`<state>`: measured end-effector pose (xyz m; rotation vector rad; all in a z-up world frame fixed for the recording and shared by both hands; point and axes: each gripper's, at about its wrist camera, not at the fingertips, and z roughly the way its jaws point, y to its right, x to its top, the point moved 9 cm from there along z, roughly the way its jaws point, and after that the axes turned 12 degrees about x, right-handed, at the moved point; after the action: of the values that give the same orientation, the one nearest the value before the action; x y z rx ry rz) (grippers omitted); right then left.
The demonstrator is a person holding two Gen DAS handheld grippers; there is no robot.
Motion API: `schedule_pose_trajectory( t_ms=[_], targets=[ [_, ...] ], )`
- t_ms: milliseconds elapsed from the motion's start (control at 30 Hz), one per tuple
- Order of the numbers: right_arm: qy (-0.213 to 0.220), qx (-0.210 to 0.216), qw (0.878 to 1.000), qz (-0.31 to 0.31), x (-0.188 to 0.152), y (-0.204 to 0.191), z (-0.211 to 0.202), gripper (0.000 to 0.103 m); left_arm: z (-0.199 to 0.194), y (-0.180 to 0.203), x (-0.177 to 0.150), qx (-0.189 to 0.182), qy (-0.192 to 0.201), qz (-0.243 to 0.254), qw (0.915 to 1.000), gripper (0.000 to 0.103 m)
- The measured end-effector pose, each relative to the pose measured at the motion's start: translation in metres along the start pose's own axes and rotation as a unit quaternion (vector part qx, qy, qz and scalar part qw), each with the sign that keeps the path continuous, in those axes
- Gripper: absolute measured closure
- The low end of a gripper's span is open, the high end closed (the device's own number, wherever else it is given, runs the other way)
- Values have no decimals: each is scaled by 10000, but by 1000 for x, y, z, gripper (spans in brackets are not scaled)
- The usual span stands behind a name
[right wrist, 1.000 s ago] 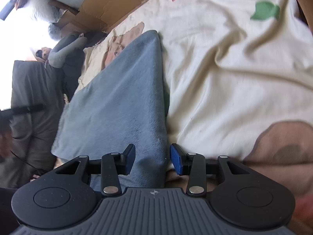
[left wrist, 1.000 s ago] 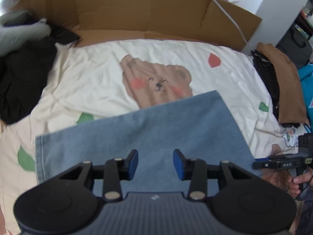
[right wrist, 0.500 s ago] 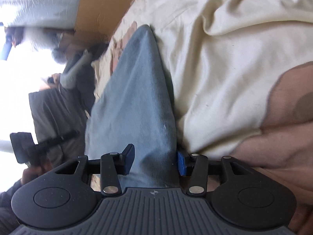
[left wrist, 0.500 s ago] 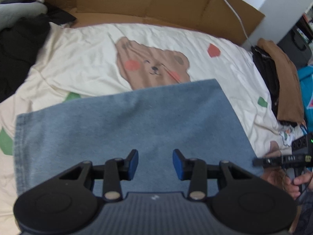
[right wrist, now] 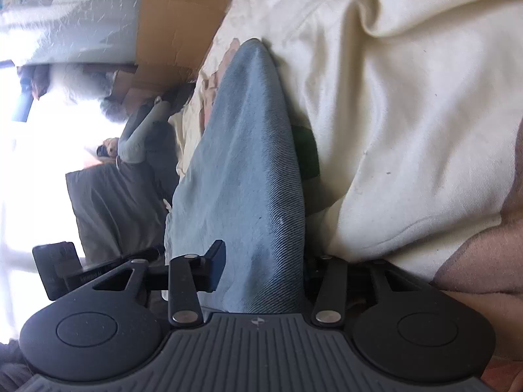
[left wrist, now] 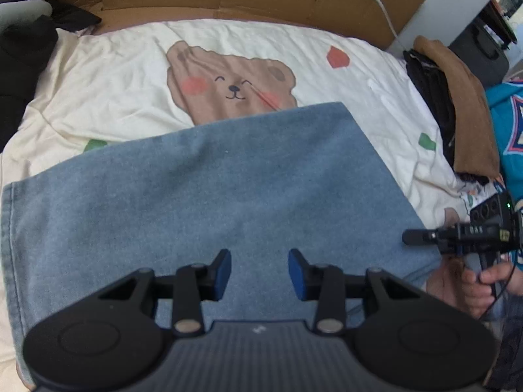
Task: Fold clothes
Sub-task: 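Grasp the jeans edge with the right gripper while the left gripper closes on the jeans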
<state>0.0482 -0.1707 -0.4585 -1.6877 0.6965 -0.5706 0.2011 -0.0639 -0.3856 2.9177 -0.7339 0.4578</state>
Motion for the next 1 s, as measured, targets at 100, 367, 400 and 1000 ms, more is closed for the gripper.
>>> schedule_pose_trajectory(
  t_ms=[100,367,400,1000],
  targets=[
    [36,-121,9999,82,-3,7,-1,86,1,-5,-4,29,-113,-63,9999,62],
    [-21,-188,9998,-5,-1,-5,2,90,22,-12,-25,-134,-454,-340,9983,67],
    [-52,-223,9997,-14,0,-7,3,90,26,-11,-31,-203,-540,-410,9975,71],
    [-593,-707,9948,-429,9,-21,18,89,60,-8,-78,-424,-1132,-445,9917,101]
  ],
)
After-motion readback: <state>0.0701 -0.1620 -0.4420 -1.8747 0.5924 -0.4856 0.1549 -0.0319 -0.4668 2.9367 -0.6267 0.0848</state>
